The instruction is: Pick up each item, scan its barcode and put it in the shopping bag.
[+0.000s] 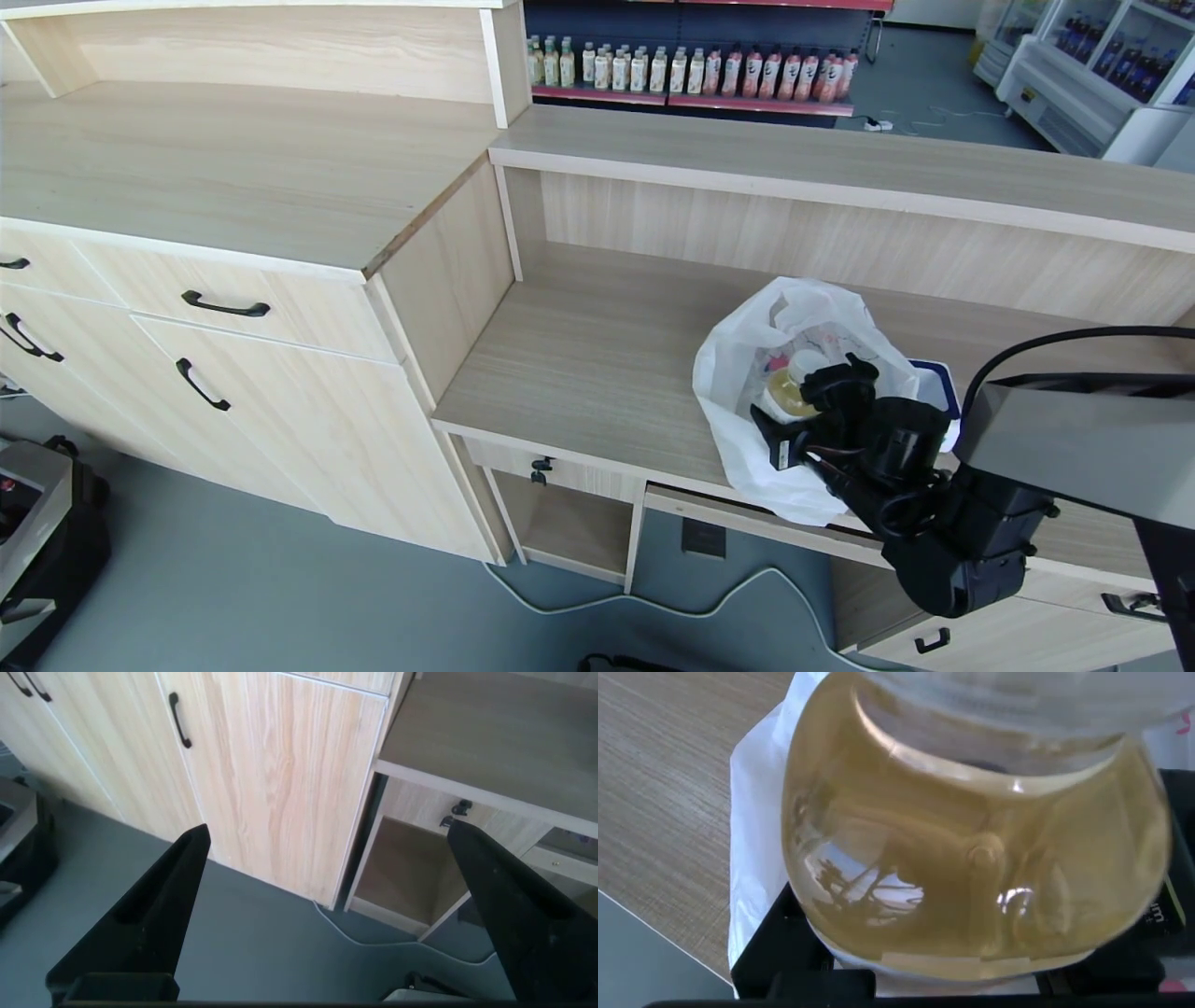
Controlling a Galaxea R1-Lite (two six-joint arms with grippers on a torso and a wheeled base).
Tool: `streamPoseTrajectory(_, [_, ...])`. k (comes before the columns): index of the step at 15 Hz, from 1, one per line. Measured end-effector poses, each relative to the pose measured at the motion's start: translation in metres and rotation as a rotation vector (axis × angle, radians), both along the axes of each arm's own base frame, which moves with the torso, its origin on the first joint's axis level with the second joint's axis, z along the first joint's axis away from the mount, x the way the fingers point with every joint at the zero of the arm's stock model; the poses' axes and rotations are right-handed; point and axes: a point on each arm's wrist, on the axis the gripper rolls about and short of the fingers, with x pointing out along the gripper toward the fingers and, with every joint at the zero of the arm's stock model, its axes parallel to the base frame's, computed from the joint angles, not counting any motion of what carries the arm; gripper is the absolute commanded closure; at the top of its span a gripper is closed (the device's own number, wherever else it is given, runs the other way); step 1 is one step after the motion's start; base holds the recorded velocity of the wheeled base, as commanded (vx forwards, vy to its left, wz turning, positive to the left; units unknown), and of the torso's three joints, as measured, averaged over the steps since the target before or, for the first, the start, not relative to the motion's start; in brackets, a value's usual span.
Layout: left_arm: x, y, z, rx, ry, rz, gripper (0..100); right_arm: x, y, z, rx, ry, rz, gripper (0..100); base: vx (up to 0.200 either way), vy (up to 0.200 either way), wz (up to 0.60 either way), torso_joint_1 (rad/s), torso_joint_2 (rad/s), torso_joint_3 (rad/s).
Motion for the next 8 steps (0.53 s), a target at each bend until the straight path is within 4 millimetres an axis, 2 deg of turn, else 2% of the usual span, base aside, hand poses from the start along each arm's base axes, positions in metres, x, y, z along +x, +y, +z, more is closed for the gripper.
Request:
streamPoseTrajectory(5, [0.0,0.0,0.0,0.0,0.0,0.0,0,-0.001,-0.003,0.005,0.001,0.0,-0.01,0,0.0,0.0,0.0,0.0,0.0,0.0])
streamPoseTrajectory(8, [0.0,0.0,0.0,0.0,0.0,0.0,0,-0.005,-0.003,0.028,0.014,-0.034,-0.011,0,0.0,0.0,0.0,0.0,0.0,0.0])
